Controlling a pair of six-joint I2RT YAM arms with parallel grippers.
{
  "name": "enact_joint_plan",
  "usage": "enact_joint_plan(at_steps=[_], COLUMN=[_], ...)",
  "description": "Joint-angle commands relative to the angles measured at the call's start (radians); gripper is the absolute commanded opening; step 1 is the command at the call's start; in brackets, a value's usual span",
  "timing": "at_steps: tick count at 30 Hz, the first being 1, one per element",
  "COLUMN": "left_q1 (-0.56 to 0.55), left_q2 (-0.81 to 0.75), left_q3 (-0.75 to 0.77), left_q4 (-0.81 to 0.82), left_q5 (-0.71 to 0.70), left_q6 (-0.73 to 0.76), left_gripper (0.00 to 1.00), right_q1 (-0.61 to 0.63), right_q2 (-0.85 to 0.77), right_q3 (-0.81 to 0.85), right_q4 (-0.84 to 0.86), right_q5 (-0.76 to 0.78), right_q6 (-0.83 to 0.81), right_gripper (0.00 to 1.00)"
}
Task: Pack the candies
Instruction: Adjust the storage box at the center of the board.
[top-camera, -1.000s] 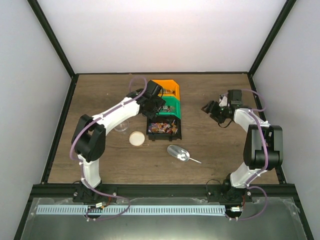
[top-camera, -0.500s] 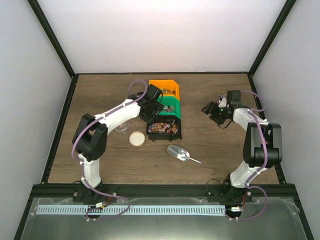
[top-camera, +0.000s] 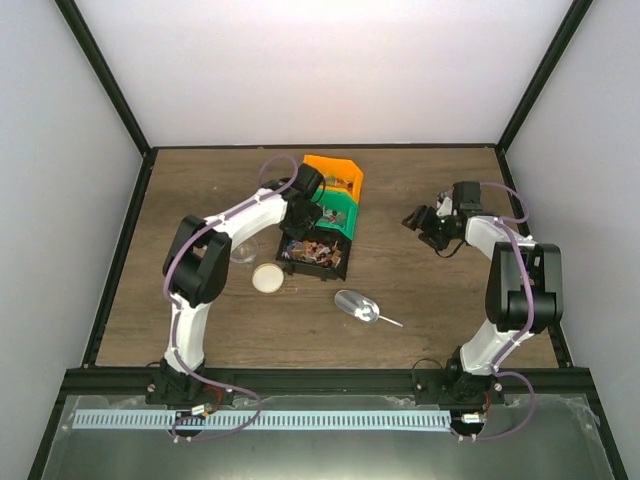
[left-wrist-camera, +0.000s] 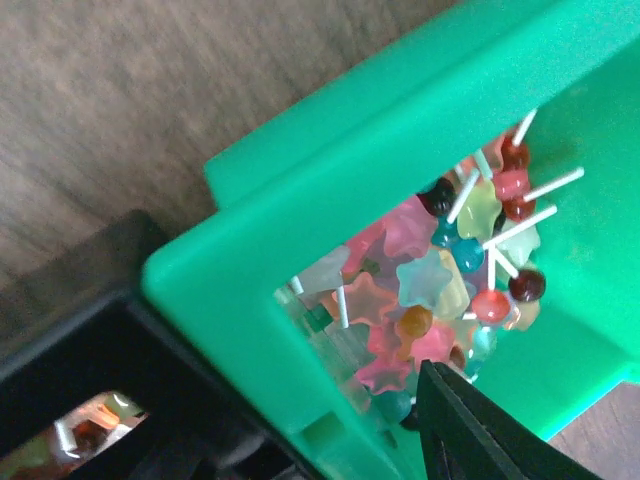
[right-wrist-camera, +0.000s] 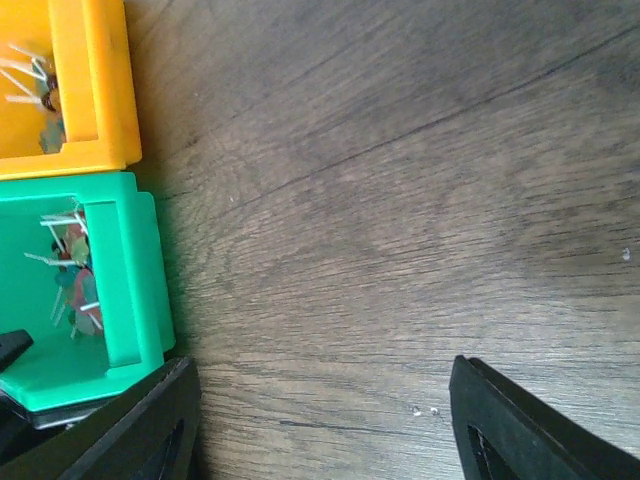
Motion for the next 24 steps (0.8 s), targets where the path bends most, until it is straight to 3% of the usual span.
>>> enact_joint_plan(at_steps=[1,11,19,24], left_q1=[0.017,0.033,0.037,0.042], left_q2=[0.05,0.206,0.206,0.237], left_q3=[0.13,0.354,0.395,0.439], left_q4=[-0.019,-0.051,-0.015,-0.07], left_q5=[-0.019,0.075,0.029,0.018], left_q6=[0.144,0.345,0.638,0.743], left_gripper=[0.47,0.36,0.24,0.23], right_q1=[-0.012,-0.012,-0.012,-0.012], right_q2=[0.032,0.045,0.021,0.007], right_q3=[0.03,0.04,0.037,0.025], right_q4=[-0.018,-0.023,-0.013,0.01], right_q5=[-0.013,-0.023,-0.014,-0.051], right_q6=[-0.012,-0.016,-0.012,-0.006], right_gripper=[0.7,0.69,0.68,0.64])
